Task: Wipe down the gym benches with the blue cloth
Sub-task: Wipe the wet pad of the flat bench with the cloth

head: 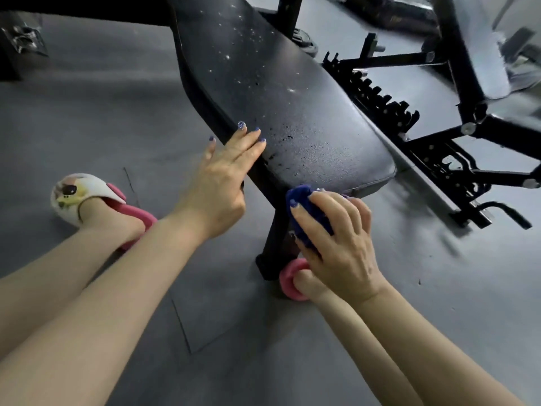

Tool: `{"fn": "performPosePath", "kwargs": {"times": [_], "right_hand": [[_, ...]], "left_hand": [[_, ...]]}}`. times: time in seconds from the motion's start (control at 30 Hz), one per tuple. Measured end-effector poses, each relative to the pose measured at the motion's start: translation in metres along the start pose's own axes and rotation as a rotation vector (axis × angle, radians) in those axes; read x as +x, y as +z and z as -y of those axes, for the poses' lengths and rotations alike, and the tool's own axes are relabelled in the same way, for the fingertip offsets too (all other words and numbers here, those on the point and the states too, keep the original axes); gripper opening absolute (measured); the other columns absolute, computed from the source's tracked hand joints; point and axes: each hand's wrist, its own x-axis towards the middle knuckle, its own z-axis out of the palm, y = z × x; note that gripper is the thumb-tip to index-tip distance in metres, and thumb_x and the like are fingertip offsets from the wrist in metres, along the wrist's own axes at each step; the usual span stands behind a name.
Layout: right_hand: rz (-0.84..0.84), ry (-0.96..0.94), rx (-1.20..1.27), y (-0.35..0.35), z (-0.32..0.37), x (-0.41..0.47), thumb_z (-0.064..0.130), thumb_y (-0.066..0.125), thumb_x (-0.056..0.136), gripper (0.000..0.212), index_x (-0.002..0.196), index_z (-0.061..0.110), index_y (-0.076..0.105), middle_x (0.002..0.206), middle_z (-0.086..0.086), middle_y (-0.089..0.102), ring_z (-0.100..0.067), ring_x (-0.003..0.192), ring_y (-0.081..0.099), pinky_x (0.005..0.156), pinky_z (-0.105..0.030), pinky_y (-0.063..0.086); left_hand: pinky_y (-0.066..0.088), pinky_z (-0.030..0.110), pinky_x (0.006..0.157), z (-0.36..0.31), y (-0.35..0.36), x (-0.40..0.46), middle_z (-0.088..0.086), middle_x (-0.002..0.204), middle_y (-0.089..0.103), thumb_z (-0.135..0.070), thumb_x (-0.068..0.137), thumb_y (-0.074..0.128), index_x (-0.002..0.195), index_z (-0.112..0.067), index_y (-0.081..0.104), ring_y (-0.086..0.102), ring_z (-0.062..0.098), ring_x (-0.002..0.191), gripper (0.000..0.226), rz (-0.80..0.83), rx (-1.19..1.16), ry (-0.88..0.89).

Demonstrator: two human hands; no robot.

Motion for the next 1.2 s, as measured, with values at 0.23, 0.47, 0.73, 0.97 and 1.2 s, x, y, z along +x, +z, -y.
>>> {"fn": "performPosePath", "kwargs": {"times": [0.23, 0.47, 0.73, 0.97, 1.2], "right_hand": [[0.081, -0.215, 0.000, 0.003, 0.000, 0.029, 0.005, 0.060, 0.093, 0.025, 0.118, 0.006, 0.064, 0.127, -0.011, 0.051, -0.030, 0.114, 0.052, 0.092, -0.041, 0.046], [0.194, -0.252, -0.118, -0.007, 0.016, 0.035, 0.007, 0.042, 0.102, 0.029, 0.109, 0.006, 0.069, 0.117, -0.011, 0.066, -0.027, 0.111, 0.051, 0.090, -0.039, 0.045], [0.340, -0.274, -0.088, -0.007, 0.021, 0.064, 0.006, 0.044, 0.091, 0.024, 0.104, 0.008, 0.065, 0.103, -0.008, 0.061, -0.029, 0.094, 0.055, 0.081, -0.039, 0.047], [0.404, -0.297, -0.023, -0.019, 0.006, 0.053, 0.000, 0.042, 0.097, 0.025, 0.100, 0.005, 0.067, 0.112, -0.010, 0.064, -0.030, 0.099, 0.060, 0.084, -0.039, 0.048], [0.345, -0.256, -0.140, 0.020, 0.033, 0.092, 0.000, 0.051, 0.083, 0.013, 0.083, 0.008, 0.060, 0.096, -0.012, 0.063, -0.029, 0.079, 0.055, 0.071, -0.038, 0.043]], "left_hand": [[0.007, 0.041, 0.120, 0.030, -0.025, 0.017, -0.008, 0.158, 0.024, -0.001, 0.065, 0.025, 0.150, -0.022, 0.033, 0.012, 0.006, 0.147, 0.087, 0.199, 0.091, 0.118], [0.000, 0.034, 0.120, 0.013, -0.051, 0.023, -0.011, 0.162, 0.005, 0.010, 0.075, 0.042, 0.154, -0.025, 0.014, -0.002, 0.003, 0.147, 0.092, 0.425, 0.218, 0.075], [-0.004, 0.033, 0.121, 0.011, -0.071, 0.039, -0.013, 0.162, -0.002, 0.004, 0.076, 0.044, 0.154, -0.029, 0.006, -0.006, 0.000, 0.146, 0.093, 0.604, 0.369, 0.142], [-0.008, 0.033, 0.120, 0.056, -0.076, 0.057, -0.010, 0.161, 0.007, 0.006, 0.075, 0.044, 0.154, -0.025, 0.017, -0.003, 0.001, 0.147, 0.089, 0.526, 0.396, 0.361], [0.013, 0.045, 0.121, 0.102, -0.066, 0.089, -0.002, 0.159, 0.022, 0.006, 0.071, 0.037, 0.152, -0.018, 0.027, 0.013, 0.010, 0.148, 0.085, 0.439, 0.361, 0.499]]}}
